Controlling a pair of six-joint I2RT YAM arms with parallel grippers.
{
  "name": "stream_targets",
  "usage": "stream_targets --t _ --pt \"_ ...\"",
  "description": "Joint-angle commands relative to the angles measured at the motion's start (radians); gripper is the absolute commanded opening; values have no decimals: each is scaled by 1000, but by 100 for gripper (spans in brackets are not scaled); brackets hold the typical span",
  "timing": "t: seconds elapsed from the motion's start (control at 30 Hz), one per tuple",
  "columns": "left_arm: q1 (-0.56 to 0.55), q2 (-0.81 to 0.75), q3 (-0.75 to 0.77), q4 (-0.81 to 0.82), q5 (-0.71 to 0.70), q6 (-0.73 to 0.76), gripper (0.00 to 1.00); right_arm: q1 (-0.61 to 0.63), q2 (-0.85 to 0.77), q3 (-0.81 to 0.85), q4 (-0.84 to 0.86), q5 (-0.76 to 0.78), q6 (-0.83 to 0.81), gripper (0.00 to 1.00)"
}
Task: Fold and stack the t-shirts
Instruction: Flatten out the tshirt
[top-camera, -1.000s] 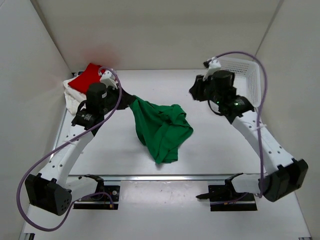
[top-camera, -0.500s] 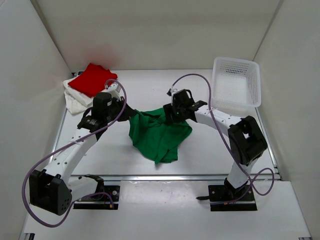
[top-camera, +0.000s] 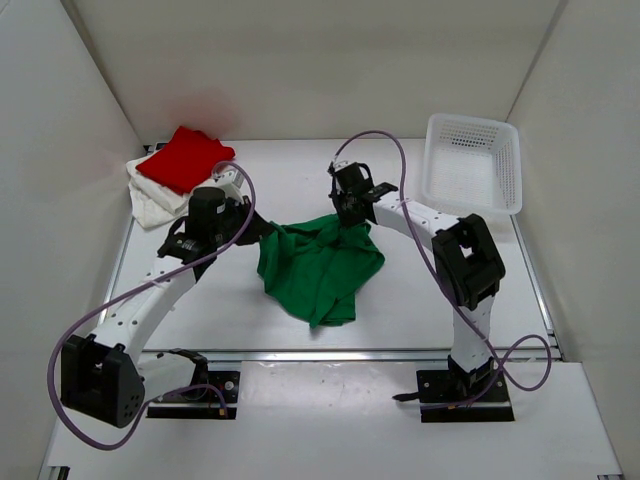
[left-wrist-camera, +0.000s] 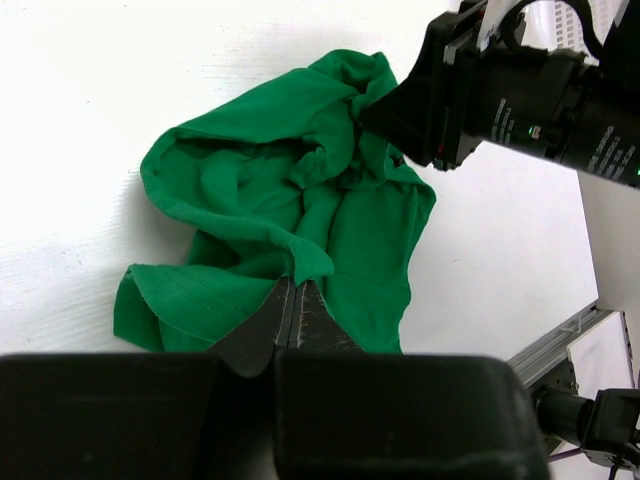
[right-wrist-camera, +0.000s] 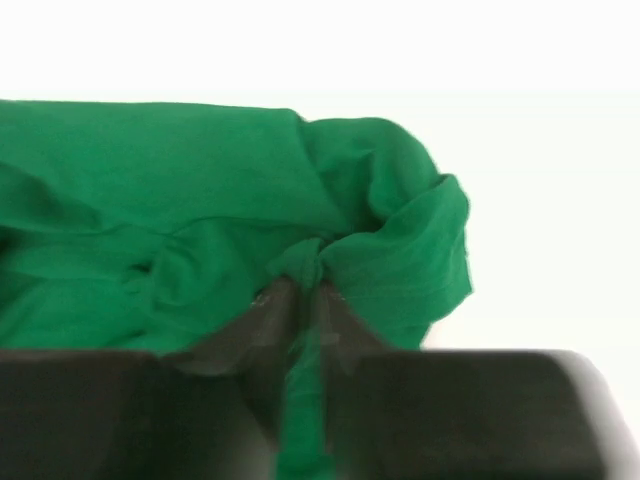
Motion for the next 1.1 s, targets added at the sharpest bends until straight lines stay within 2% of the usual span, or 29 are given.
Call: stream_targets --t 0.0,0.1,0.27,0.43,0.53,0.67,0.73,0.8,0.87,0.93,0.97,1.03,1.07 --pt "4 2 43 19 16 8 0 -10 -6 76 -73 23 -19 2" --pt "9 5 61 25 28 -5 0 -19 -67 81 -93 27 -15 0" --pt "53 5 170 15 53 -26 0 5 -283 93 -141 46 -39 0" --pt "159 11 380 -7 65 -52 0 59 -527 182 -239 66 -55 0" --pt "236 25 499 -15 68 -77 0 117 -625 228 -293 63 -39 0" --pt "319 61 697 -27 80 -115 0 178 -693 297 -354 -23 14 0" --pt "323 95 817 -71 53 -100 0 275 -716 343 -371 7 16 0" --pt "325 127 940 -157 8 -69 0 435 -716 407 -394 118 1 0" --pt "314 135 1062 -203 -62 -17 0 511 -719 493 -399 162 -7 0" --pt "271 129 1116 -237 -143 21 0 486 -741 512 -376 132 5 0" --pt "262 121 1136 -246 -163 44 0 420 -762 478 -362 67 17 0" --pt "205 109 1135 -259 -254 87 0 247 -794 411 -307 -145 40 0" --pt "195 108 1129 -259 -262 115 0 91 -807 359 -296 -219 63 0"
